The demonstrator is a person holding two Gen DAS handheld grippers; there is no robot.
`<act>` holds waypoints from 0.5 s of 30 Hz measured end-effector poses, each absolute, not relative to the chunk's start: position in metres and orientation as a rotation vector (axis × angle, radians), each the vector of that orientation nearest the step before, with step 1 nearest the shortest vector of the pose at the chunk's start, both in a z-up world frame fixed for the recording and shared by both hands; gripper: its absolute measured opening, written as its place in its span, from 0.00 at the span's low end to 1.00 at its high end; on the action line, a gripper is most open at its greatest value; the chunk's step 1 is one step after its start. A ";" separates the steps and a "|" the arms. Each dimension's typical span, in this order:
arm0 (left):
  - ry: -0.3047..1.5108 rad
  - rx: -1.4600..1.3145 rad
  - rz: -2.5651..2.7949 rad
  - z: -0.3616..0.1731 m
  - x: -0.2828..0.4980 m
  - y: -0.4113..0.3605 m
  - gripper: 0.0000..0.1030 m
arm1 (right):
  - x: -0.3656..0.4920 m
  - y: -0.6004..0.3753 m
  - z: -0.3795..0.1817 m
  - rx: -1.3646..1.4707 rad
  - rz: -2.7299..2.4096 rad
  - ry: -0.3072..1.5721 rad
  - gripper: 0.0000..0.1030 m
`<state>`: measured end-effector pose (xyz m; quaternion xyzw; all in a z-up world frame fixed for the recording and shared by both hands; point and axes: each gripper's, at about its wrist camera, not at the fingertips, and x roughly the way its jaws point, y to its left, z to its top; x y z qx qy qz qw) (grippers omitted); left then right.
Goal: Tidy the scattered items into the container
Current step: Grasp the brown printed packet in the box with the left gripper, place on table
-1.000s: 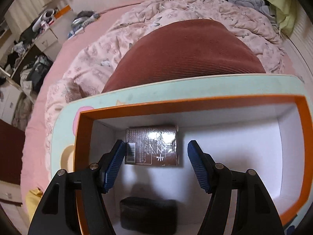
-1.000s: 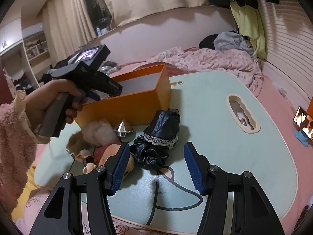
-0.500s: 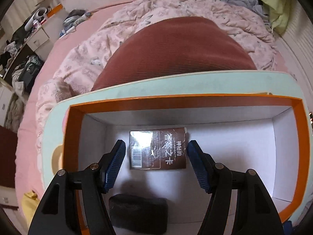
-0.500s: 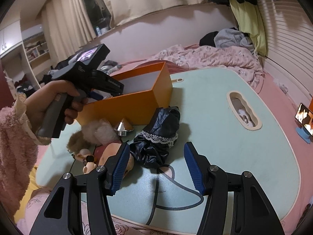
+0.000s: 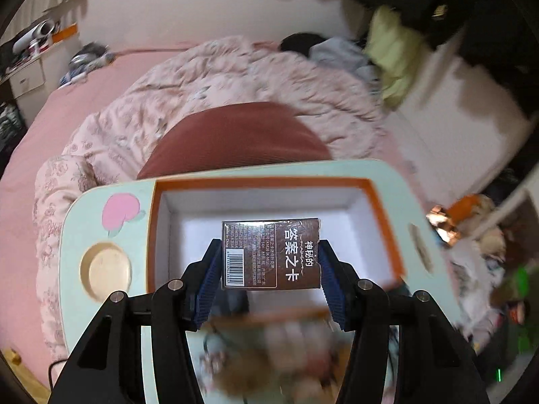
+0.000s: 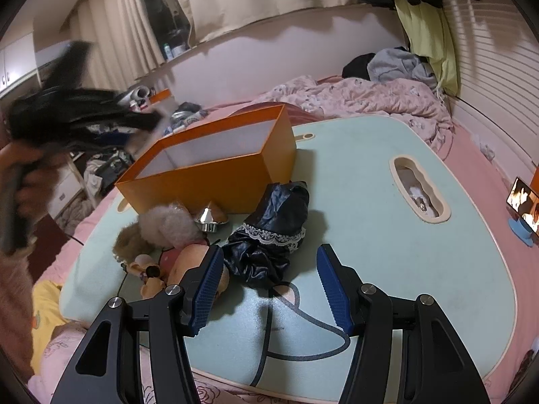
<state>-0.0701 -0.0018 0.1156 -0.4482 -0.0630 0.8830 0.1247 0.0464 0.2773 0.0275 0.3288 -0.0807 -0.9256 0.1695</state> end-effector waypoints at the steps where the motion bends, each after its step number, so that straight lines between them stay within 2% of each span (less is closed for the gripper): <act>1: -0.178 -1.288 2.563 0.116 -0.057 -0.005 0.54 | 0.046 0.277 0.027 0.937 -2.631 -0.226 0.56; 4: -0.131 -1.286 2.539 0.099 -0.011 -0.012 0.54 | 0.045 0.276 0.027 0.942 -2.634 -0.218 0.56; 9: -0.185 -1.392 2.475 0.058 0.034 -0.024 0.54 | 0.041 0.270 0.031 0.945 -2.625 -0.174 0.56; 15: -0.168 -1.446 2.451 0.030 0.049 -0.012 0.55 | 0.020 0.241 0.094 0.851 -2.606 -0.090 0.56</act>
